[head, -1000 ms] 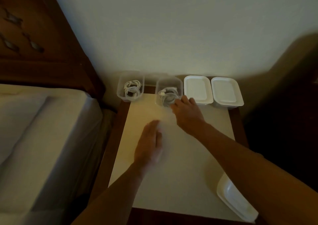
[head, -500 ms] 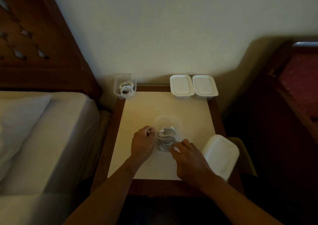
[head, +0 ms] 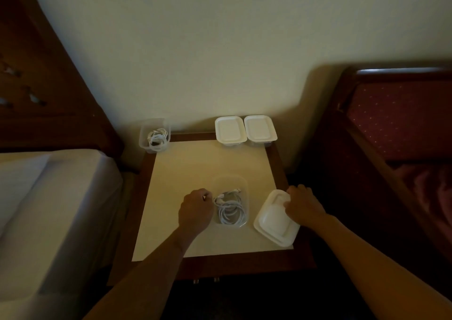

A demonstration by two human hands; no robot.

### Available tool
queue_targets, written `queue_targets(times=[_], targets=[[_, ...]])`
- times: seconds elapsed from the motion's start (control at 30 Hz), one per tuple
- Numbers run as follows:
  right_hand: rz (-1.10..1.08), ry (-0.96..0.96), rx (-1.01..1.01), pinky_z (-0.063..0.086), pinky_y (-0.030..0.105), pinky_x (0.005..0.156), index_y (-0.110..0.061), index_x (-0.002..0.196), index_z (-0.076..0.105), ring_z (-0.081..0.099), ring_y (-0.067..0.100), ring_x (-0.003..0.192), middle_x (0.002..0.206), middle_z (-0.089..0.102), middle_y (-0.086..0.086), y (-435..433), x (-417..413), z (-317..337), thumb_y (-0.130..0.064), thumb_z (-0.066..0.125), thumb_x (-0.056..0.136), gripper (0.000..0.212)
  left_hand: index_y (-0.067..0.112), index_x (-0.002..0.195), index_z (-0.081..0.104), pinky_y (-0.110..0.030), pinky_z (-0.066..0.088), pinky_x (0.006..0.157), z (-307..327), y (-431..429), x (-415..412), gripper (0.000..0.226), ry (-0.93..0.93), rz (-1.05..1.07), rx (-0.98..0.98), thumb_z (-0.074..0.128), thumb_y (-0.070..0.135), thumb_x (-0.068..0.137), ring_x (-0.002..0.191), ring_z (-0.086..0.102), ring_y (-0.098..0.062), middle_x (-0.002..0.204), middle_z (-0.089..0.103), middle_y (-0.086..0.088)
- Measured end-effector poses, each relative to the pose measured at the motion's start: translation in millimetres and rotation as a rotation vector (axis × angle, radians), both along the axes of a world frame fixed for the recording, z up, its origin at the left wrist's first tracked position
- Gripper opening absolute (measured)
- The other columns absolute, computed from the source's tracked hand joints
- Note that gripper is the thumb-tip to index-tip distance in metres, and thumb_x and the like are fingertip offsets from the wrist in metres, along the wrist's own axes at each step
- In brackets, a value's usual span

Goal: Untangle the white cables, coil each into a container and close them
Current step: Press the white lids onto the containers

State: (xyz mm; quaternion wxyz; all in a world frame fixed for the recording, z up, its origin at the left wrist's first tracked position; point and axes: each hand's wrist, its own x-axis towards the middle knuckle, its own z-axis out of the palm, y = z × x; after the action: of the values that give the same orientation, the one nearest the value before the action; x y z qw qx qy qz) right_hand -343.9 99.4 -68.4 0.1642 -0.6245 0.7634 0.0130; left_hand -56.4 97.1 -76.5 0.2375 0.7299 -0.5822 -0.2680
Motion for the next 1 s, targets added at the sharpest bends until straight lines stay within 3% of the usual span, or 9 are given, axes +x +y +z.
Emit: queue_targets(times=[0.2, 0.43, 0.5, 0.57, 0.63, 0.73, 0.8, 0.9, 1.0], targets=[[-0.039, -0.085, 0.058, 0.050, 0.042, 0.100, -0.011, 0.126, 0.059, 0.054, 0.027, 0.117, 0.129, 0.054, 0.012, -22, -13, 9, -0.026, 0.059, 0.095, 0.034, 0.021, 0.090, 0.075, -0.038, 0.054, 0.072, 6, -3, 4, 0.024, 0.035, -0.013, 0.033, 0.054, 0.023, 0.101, 0.076, 0.065, -0.021, 0.086, 0.070, 0.000], [-0.098, -0.446, 0.046, 0.046, 0.029, 0.074, -0.015, 0.118, 0.062, 0.057, 0.012, 0.088, 0.097, 0.058, -0.003, -37, -7, 39, -0.016, 0.065, 0.092, 0.027, 0.025, 0.092, 0.078, -0.026, 0.043, 0.061, 8, -4, 8, 0.023, 0.083, -0.011, 0.070, 0.056, 0.026, 0.100, 0.076, 0.066, -0.016, 0.090, 0.073, 0.002], [-0.064, -0.531, -0.048, 0.044, 0.024, 0.064, -0.024, 0.103, 0.069, 0.060, 0.008, 0.083, 0.092, 0.063, -0.005, -37, 2, 62, -0.016, 0.066, 0.091, 0.015, 0.023, 0.094, 0.079, -0.028, 0.048, 0.061, 9, -3, 9, 0.022, 0.116, -0.005, 0.082, 0.057, 0.026, 0.100, 0.071, 0.067, -0.016, 0.085, 0.073, 0.002], [-0.078, -0.605, -0.225, 0.045, 0.021, 0.059, -0.037, 0.082, 0.066, 0.065, 0.008, 0.077, 0.084, 0.068, -0.009, -32, 16, 89, -0.020, 0.067, 0.090, 0.019, 0.022, 0.089, 0.078, -0.033, 0.057, 0.062, 11, -3, 11, 0.022, 0.171, 0.002, 0.083, 0.059, 0.024, 0.099, 0.060, 0.067, -0.018, 0.068, 0.070, 0.001], [-0.083, -0.699, -0.418, 0.051, 0.022, 0.057, -0.039, 0.082, 0.067, 0.068, 0.007, 0.072, 0.078, 0.069, -0.013, -19, 38, 110, -0.023, 0.068, 0.088, 0.016, 0.018, 0.075, 0.075, -0.040, 0.061, 0.065, 12, -2, 12, 0.028, 0.209, 0.004, 0.081, 0.060, 0.021, 0.099, 0.053, 0.065, -0.024, 0.053, 0.063, -0.002], [0.273, -0.469, -0.693, 0.061, 0.033, 0.073, -0.027, 0.104, 0.069, 0.071, 0.009, 0.087, 0.098, 0.073, -0.008, 13, 77, 98, -0.010, 0.069, 0.090, 0.022, 0.011, 0.065, 0.072, -0.046, 0.062, 0.058, 16, 1, 15, 0.035, 0.331, 0.019, 0.110, 0.060, 0.014, 0.098, 0.045, 0.060, -0.031, 0.048, 0.061, -0.015], [0.528, -0.156, -0.762, 0.062, 0.046, 0.086, -0.010, 0.111, 0.072, 0.071, 0.031, 0.109, 0.119, 0.073, 0.014, 36, 101, 73, 0.001, 0.076, 0.080, 0.033, 0.006, 0.064, 0.071, -0.048, 0.061, 0.051, 19, 2, 14, 0.034, 0.410, 0.053, 0.113, 0.062, 0.010, 0.096, 0.043, 0.060, -0.031, 0.052, 0.063, -0.018], [0.671, 0.024, -0.665, 0.059, 0.057, 0.087, -0.010, 0.100, 0.078, 0.071, 0.037, 0.110, 0.118, 0.074, 0.017, 53, 117, 39, 0.001, 0.090, 0.051, 0.052, 0.007, 0.072, 0.078, -0.043, 0.060, 0.046, 23, 4, 14, 0.026, 0.472, 0.118, 0.131, 0.062, 0.005, 0.092, 0.051, 0.069, -0.034, 0.064, 0.072, -0.016], [0.698, 0.127, -0.512, 0.060, 0.056, 0.087, -0.016, 0.096, 0.078, 0.072, 0.038, 0.106, 0.114, 0.075, 0.016, 59, 123, 21, -0.004, 0.092, 0.047, 0.053, 0.011, 0.074, 0.081, -0.052, 0.060, 0.048, 24, 5, 15, 0.027, 0.522, 0.100, 0.176, 0.061, 0.006, 0.092, 0.054, 0.068, -0.044, 0.064, 0.071, -0.022]])
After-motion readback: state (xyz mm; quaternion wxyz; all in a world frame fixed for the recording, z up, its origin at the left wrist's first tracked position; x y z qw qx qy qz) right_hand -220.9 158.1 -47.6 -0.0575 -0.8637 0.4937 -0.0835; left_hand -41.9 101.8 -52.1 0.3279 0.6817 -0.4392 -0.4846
